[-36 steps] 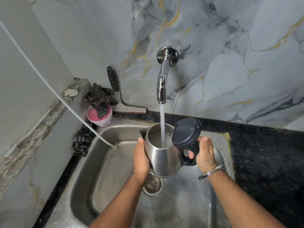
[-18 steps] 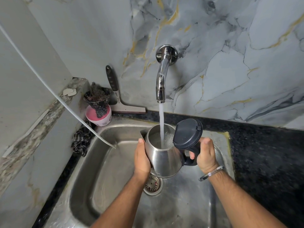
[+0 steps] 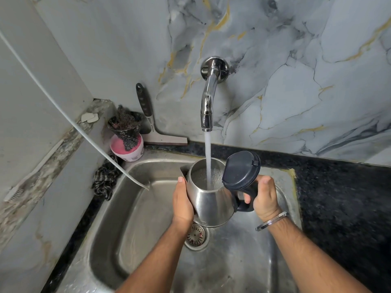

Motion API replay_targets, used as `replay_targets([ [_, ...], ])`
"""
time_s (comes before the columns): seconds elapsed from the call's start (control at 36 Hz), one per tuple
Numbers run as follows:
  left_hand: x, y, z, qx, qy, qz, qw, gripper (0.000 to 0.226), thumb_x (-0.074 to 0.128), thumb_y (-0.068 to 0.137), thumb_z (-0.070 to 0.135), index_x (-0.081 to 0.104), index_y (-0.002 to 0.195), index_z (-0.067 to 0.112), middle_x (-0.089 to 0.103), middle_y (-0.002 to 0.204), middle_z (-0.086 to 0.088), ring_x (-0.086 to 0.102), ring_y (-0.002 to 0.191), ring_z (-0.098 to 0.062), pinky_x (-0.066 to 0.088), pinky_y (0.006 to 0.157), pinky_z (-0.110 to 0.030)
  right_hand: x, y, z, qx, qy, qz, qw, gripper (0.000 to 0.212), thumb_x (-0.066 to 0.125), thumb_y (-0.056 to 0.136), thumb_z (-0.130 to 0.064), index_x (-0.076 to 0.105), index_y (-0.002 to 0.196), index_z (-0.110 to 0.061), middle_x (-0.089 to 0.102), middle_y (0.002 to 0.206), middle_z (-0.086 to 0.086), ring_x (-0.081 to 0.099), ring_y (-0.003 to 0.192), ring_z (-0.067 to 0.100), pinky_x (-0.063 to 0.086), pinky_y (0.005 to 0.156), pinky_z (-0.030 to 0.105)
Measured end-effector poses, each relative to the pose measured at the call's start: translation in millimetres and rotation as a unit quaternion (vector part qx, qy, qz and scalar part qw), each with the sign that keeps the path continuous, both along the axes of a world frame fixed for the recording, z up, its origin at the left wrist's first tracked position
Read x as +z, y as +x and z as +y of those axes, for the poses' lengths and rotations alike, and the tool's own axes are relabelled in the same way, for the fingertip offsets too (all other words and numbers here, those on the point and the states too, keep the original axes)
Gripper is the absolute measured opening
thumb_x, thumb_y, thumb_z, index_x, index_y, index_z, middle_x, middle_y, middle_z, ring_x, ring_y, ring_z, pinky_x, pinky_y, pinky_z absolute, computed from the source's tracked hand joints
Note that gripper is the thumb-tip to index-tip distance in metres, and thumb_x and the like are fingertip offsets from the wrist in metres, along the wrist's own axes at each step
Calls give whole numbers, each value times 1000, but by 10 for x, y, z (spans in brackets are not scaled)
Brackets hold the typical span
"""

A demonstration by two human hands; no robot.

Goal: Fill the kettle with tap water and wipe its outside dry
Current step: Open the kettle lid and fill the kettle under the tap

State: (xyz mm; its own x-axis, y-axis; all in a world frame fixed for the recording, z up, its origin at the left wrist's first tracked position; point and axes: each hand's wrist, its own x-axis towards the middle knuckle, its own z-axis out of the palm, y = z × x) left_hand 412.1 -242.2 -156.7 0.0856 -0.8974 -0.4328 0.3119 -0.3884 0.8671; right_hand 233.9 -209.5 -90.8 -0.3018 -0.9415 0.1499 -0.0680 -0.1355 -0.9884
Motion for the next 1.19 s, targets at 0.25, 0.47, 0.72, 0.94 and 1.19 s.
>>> replay_targets([
  [0.25, -47, -4, -18, -1, 5, 9, 1000, 88, 44, 82, 80, 75, 127, 11, 78, 126, -14, 69, 128, -30, 46, 117, -56, -5, -12, 12, 6, -5, -5, 1000, 68, 21, 81, -81, 63, 51, -37, 49, 35, -5, 43, 29, 30, 38, 34, 45],
  [0.47, -29, 10, 4, -12, -2, 8, 1000, 89, 42, 82, 81, 75, 127, 11, 79, 125, -13, 70, 126, -28, 47, 117, -54, -18, -8, 16, 13, 4, -7, 1000, 72, 21, 78, -84, 64, 51, -33, 48, 34, -4, 42, 30, 20, 36, 35, 37],
  [0.72, 0, -2, -13, -15, 4, 9, 1000, 92, 42, 79, 82, 75, 127, 11, 79, 124, -12, 70, 126, -28, 46, 117, -56, -29, -16, 7, 5, 4, -14, 1000, 72, 22, 77, -85, 65, 51, -33, 47, 34, -4, 41, 30, 18, 35, 36, 30],
  [0.94, 38, -23, -15, -14, -1, 8, 1000, 91, 43, 78, 81, 75, 127, 11, 79, 124, -12, 71, 125, -28, 47, 117, -55, -43, -40, 1, 7, 3, -8, 1000, 71, 21, 77, -85, 63, 50, -35, 48, 35, -5, 42, 31, 19, 37, 35, 39],
  [1.19, 59, -32, -11, -12, -3, 7, 1000, 91, 42, 79, 81, 75, 127, 11, 79, 124, -12, 71, 125, -28, 47, 117, -54, -16, -40, -20, 11, -5, -12, 1000, 70, 21, 78, -84, 63, 49, -36, 45, 34, 6, 42, 31, 21, 36, 37, 35],
])
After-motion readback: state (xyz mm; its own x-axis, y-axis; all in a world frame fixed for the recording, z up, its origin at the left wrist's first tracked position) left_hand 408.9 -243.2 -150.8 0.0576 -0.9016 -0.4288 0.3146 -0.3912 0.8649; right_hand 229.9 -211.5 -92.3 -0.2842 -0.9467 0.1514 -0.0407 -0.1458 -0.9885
